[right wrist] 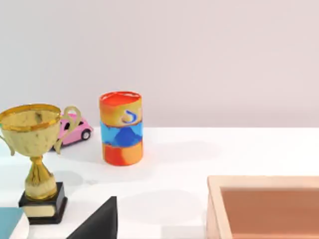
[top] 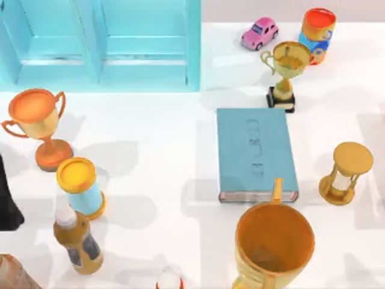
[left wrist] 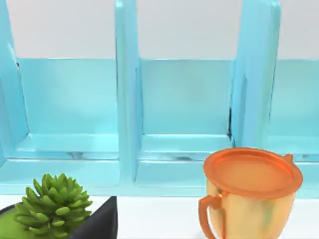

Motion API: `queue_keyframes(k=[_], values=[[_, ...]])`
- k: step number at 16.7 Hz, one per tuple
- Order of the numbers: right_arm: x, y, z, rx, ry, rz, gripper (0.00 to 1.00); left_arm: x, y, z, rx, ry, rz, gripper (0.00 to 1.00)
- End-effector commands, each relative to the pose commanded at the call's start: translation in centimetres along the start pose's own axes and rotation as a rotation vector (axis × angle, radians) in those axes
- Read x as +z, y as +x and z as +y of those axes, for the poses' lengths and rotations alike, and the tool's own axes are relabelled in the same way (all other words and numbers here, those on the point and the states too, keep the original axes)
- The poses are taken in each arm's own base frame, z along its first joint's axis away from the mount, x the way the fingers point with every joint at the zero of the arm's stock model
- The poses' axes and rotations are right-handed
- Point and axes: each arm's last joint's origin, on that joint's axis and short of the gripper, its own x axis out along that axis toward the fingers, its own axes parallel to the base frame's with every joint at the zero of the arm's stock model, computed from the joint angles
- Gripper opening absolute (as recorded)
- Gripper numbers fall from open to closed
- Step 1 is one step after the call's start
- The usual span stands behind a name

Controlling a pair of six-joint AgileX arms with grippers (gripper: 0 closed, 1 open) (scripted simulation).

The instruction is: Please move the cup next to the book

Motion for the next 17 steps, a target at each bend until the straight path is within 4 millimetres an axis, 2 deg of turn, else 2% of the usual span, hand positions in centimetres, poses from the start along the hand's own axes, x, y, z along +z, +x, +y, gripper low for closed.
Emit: queue_keyframes(k=[4,7,13,17], values=[[0.0,0.0,0.0,0.0,0.0,0.0,1.0,0.4,0.0,0.1,0.01,0.03,0.026,1.0],[0.0,0.0,0.0,0.0,0.0,0.0,1.0,2.0,0.2,0.7,0.044,0.15,0.133,1.0],[0.0,0.0,0.0,0.0,0.0,0.0,1.0,6.3,1.8,3.0,0.027,0.597,0.548,1.0],[0.0,0.0,0.0,0.0,0.0,0.0,1.0,8.2,3.6,5.5,-0.193,0.958,0.873,1.0]])
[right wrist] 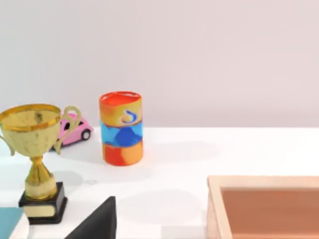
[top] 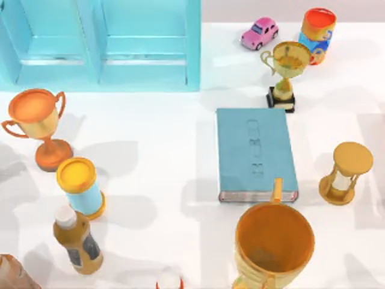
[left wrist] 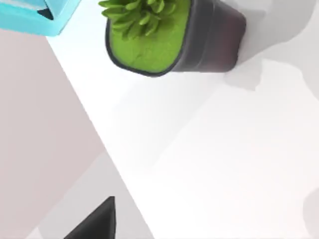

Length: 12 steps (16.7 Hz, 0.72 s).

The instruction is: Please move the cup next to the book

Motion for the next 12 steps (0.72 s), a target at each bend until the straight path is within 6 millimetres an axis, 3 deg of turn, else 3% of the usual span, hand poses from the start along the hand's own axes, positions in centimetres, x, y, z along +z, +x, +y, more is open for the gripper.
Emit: queue_keyframes(k=[6,12], values=[[0.0,0.0,0.0,0.0,0.0,0.0,1.0,-2.2,1.5,4.0,-0.427,0.516,0.118,1.0],[0.0,0.0,0.0,0.0,0.0,0.0,1.0,-4.6,2.6,5.9,-0.733,0.702,0.044,1.0]])
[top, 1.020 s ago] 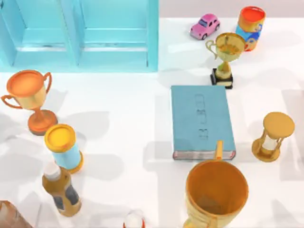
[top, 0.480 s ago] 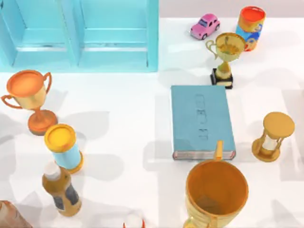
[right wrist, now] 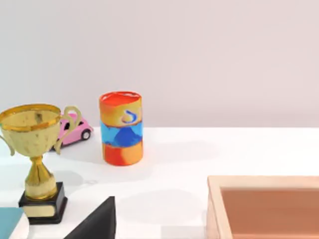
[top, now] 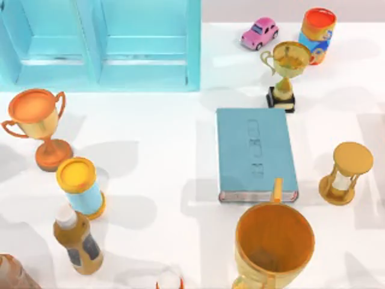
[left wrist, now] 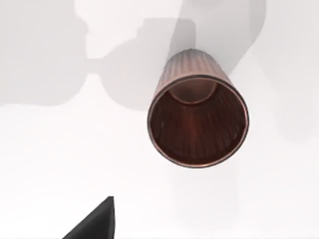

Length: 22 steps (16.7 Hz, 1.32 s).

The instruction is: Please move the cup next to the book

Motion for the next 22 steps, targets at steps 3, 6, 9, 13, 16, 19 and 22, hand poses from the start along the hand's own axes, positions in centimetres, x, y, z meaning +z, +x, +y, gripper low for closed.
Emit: queue_keyframes(k=[3,6,9,13,16,19,22], values=[[0.0,0.0,0.0,0.0,0.0,0.0,1.0,-0.6,0.0,0.0,-0.037,0.022,-0.025,1.0],[0.0,0.0,0.0,0.0,0.0,0.0,1.0,-0.6,0.0,0.0,-0.037,0.022,-0.025,1.0],[0.0,0.0,0.0,0.0,0.0,0.0,1.0,-0.5,0.5,0.0,-0.038,0.023,-0.026,1.0],[0.0,0.0,0.0,0.0,0.0,0.0,1.0,-0.7,4.0,0.3,-0.036,0.021,-0.024,1.0],[0.0,0.0,0.0,0.0,0.0,0.0,1.0,-0.7,7.6,0.2,-0.028,0.021,-0.018,1.0],[0.0,0.0,0.0,0.0,0.0,0.0,1.0,-0.4,9.8,-0.3,-0.035,0.022,-0.023,1.0],[0.0,0.0,0.0,0.0,0.0,0.0,1.0,-0.3,10.0,-0.4,-0.037,0.022,-0.025,1.0]])
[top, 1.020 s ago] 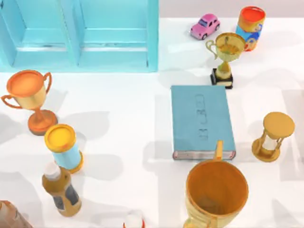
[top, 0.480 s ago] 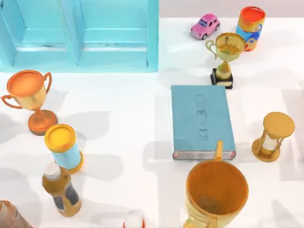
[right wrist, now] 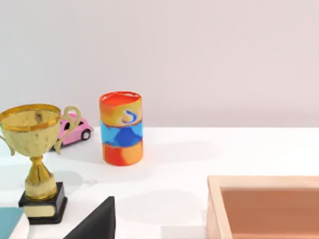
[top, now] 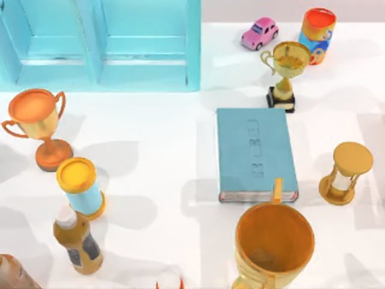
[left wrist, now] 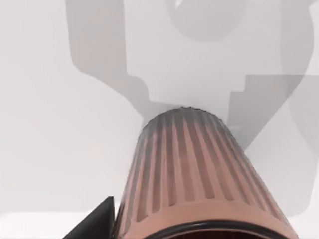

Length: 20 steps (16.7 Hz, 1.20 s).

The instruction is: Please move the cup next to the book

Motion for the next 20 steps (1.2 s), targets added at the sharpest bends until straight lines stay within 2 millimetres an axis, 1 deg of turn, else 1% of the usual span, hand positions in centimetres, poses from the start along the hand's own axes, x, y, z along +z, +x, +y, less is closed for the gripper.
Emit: queue_keyframes(k=[2,15,16,20], values=[[0.0,0.0,0.0,0.0,0.0,0.0,1.0,0.0,0.0,0.0,0.0,0.0,0.0,1.0],[0.0,0.0,0.0,0.0,0.0,0.0,1.0,0.0,0.0,0.0,0.0,0.0,0.0,0.02],[0.0,0.0,0.0,0.0,0.0,0.0,1.0,0.0,0.0,0.0,0.0,0.0,0.0,0.0],[0.0,0.0,0.0,0.0,0.0,0.0,1.0,0.0,0.0,0.0,0.0,0.0,0.0,0.0]])
